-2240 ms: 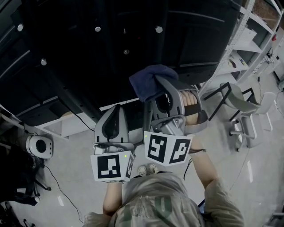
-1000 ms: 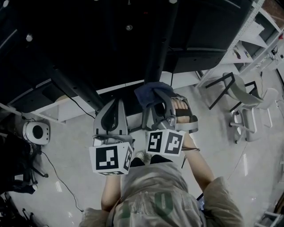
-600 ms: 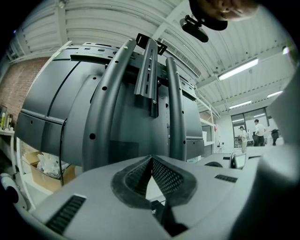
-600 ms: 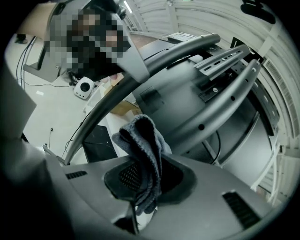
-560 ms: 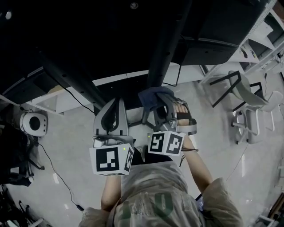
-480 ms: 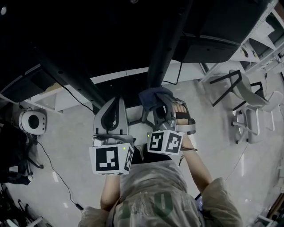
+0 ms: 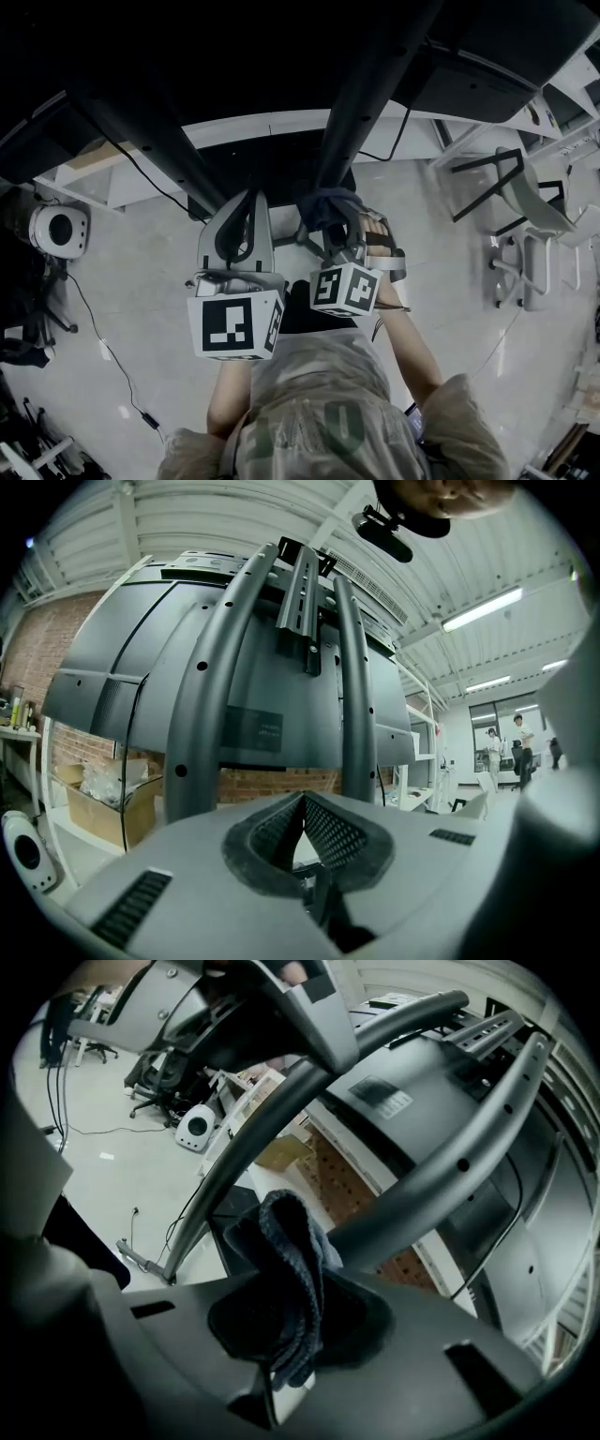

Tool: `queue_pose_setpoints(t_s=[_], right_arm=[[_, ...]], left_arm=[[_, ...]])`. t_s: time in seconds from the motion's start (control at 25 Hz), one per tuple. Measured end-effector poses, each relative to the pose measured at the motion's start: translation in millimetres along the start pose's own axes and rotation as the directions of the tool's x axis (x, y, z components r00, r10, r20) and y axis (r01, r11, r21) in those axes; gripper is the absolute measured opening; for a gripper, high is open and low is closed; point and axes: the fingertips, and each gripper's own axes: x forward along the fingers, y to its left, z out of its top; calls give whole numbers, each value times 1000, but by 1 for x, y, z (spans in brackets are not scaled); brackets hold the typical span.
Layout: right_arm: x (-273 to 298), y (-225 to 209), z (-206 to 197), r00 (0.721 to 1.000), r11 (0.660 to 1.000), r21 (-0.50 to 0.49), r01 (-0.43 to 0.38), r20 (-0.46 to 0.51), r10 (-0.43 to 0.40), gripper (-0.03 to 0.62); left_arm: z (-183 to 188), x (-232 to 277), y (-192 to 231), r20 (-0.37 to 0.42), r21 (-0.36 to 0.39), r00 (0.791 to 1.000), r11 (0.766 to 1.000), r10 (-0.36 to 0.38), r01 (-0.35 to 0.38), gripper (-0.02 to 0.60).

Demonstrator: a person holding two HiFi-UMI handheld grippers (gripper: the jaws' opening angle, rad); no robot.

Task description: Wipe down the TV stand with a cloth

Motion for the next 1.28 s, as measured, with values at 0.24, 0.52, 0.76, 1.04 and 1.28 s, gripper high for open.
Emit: queue_pose_setpoints(t_s=[0.24,0.52,0.76,1.04,1.28], right_arm=[[25,45,-35,995,996,-19,-84,-49,83,57],[60,104,-70,976,981,-34,-192,-114,187,57],[81,143,-95,953,964,-44,-262,-167,252,57],[93,163,-102,937,955,-24,-295,-202,284,57],[54,121,-86,936,954,44,-296,-189,298,57]], left_arm=[[-23,3,4,-2,-4,1000,1000,21,-21,15],[-50,3,15,-25,-4,999,999,43,-43,15],[-59,-1,26,-32,-5,997,998,69,-69,15],[-57,5,32,-27,-15,997,998,67,-67,14],[-21,4,24,-37,-35,997,997,64,-65,14]])
